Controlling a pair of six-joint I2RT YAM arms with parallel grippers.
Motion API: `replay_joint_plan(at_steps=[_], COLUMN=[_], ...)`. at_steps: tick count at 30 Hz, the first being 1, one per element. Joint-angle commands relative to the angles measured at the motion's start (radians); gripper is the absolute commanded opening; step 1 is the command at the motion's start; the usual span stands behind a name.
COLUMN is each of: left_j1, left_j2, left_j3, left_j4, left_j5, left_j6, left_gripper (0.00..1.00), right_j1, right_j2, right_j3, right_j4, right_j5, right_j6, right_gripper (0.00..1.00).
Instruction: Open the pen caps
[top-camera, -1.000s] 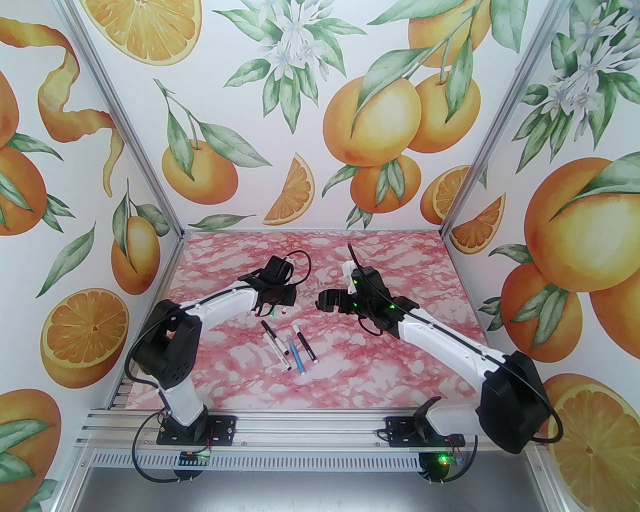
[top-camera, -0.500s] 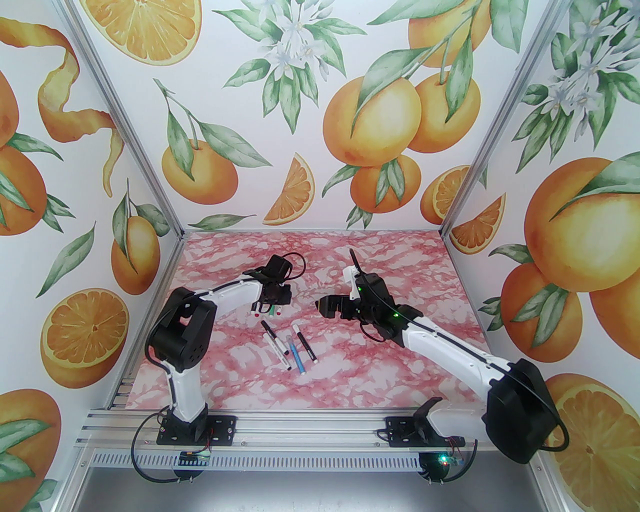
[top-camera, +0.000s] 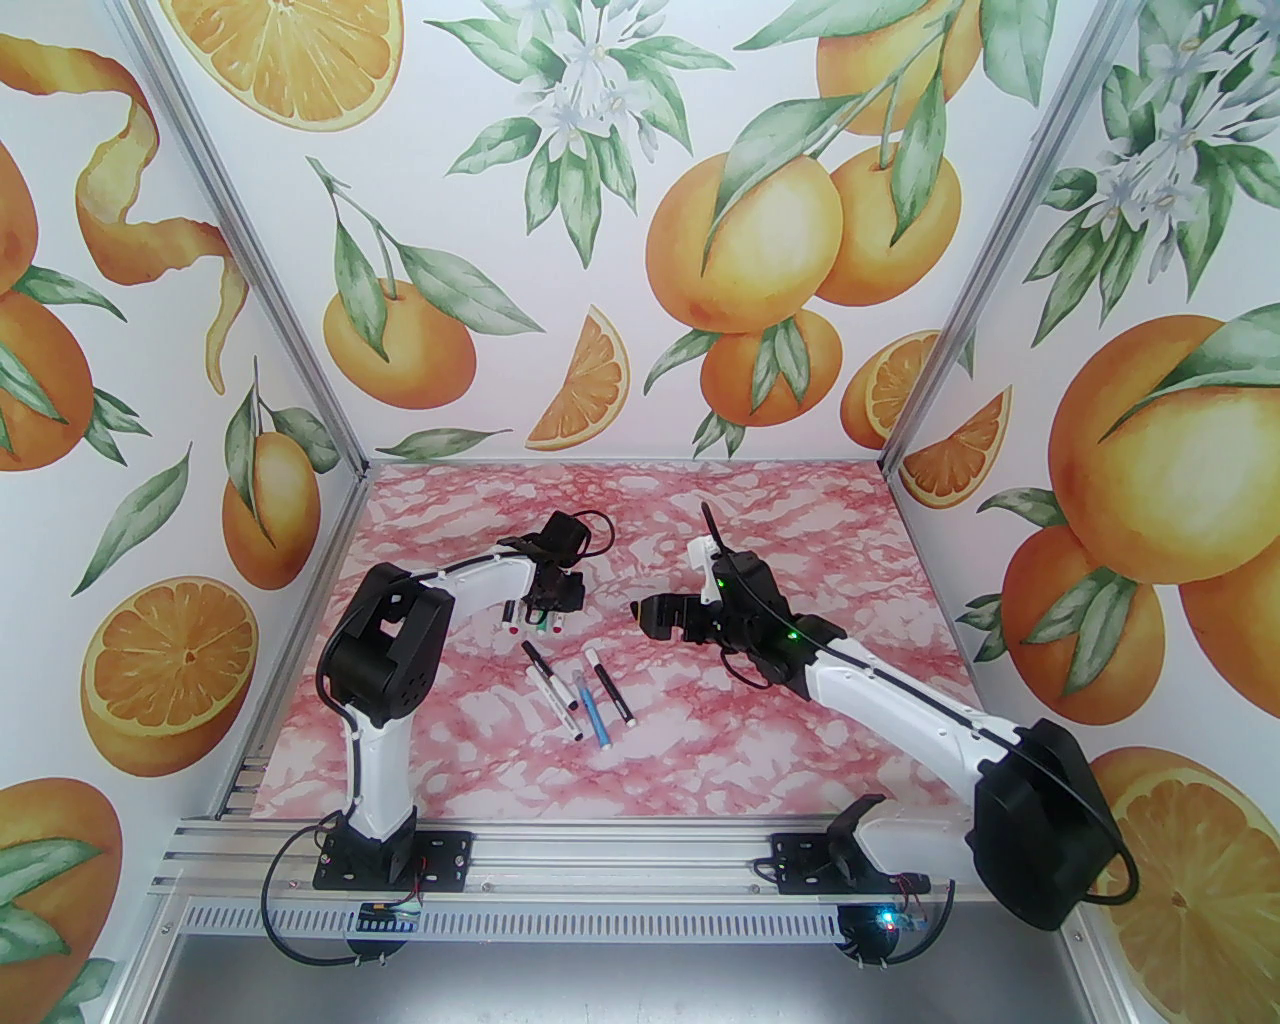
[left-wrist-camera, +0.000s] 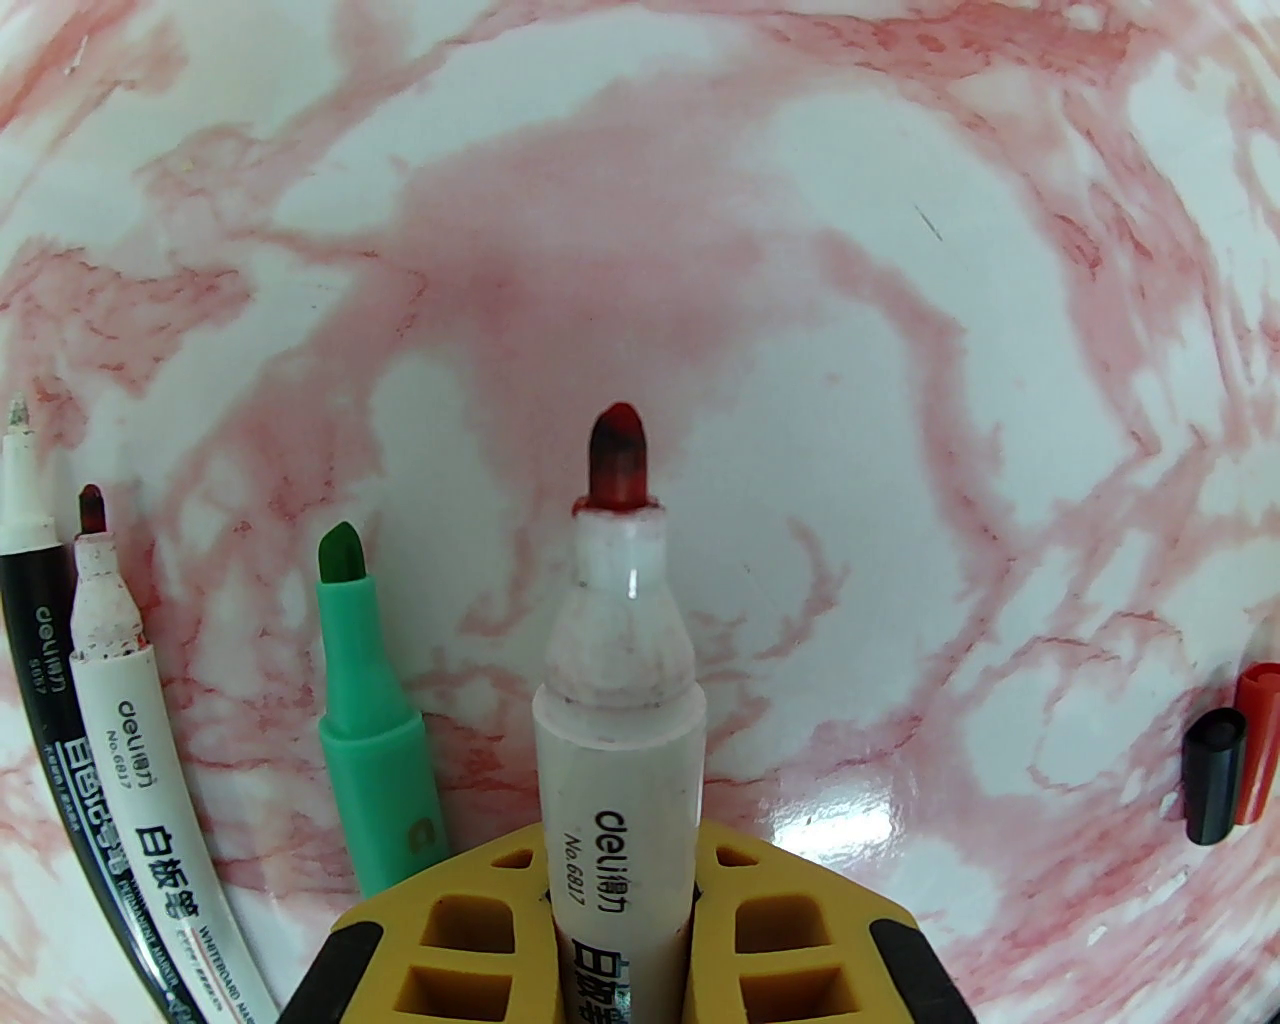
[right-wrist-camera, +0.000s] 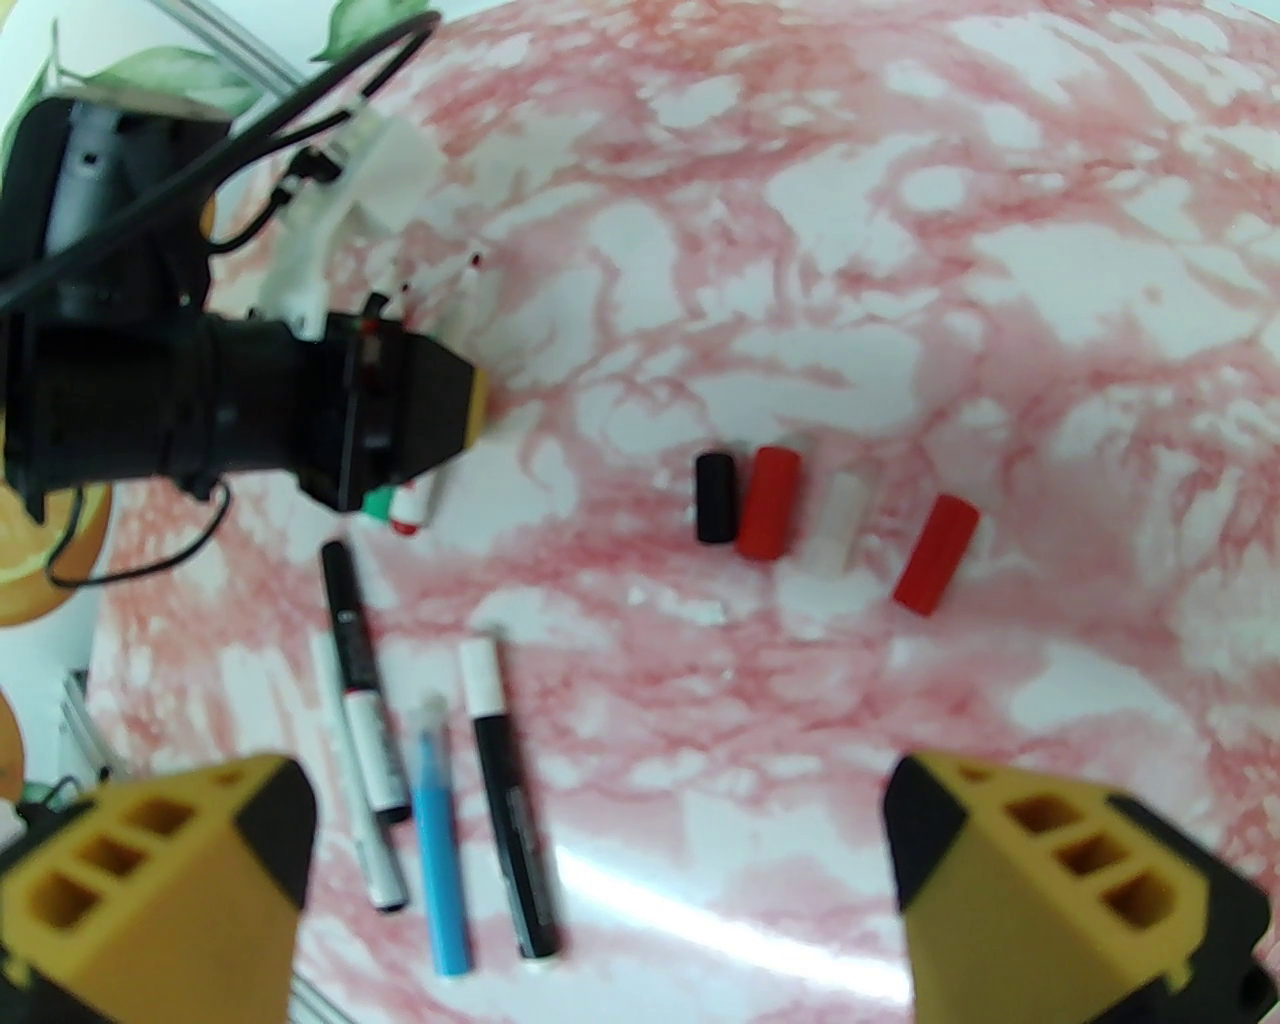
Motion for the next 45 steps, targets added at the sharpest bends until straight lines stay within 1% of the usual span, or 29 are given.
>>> replay_joint_plan(at_steps=[1,8,13,19,24,25,28,32,38,45], left_j1=[0.005,0.004,0.004,-0.005,-0.025,-0.031,-0.057,-0.101,-0.140,-0.170], left_j2=[0.022,-0.020,-0.083,-0.235,-0.396,-0.424,-0.516,-0.604,-0.639,-0.600], left_j3=[0.027,0.020,0.006,-0.072,-0.223,-0.251,-0.337,-0.453,-0.566,-0.567], left_j4=[-0.020,-0.040,-0.059,-0.104,-0.132,-0.138,-0.152,-0.119,-0.048,-0.037], left_j5=[-0.009,-0.020,-0.019,-0.004,0.017,0.047,0.063,0.144,0.232,0.238], left_j6=[-0.019,-0.017,-0.022,-0.045,-0.126,-0.149,-0.221,-0.327,-0.421,-0.435], left_gripper=[0.22,0.29,0.30,0.29,0.30,0.31,0.35,0.37,0.39,0.40], right_j1=[0.005,0.004,0.004,0.005,0.004,0.004,0.006,0.009,0.012,0.013], right_j2=[-0.032,-0.054,-0.059,-0.069,-0.073,-0.073,-0.074,-0.074,-0.074,-0.072], right_j3=[-0.027,-0.029,-0.022,-0.028,-0.033,-0.035,-0.041,-0.055,-0.075,-0.079], right_j4=[0.026,0.009,0.000,-0.002,0.004,0.008,0.019,0.029,0.054,0.069], right_j5=[0.011,0.020,0.016,-0.006,-0.028,-0.032,-0.047,-0.054,-0.060,-0.064], right_j6=[0.019,0.016,0.009,-0.017,-0.030,-0.031,-0.034,-0.035,-0.027,-0.017], right_gripper=[1.00,1.00,1.00,1.00,1.00,1.00,1.00,1.00,1.00,1.00])
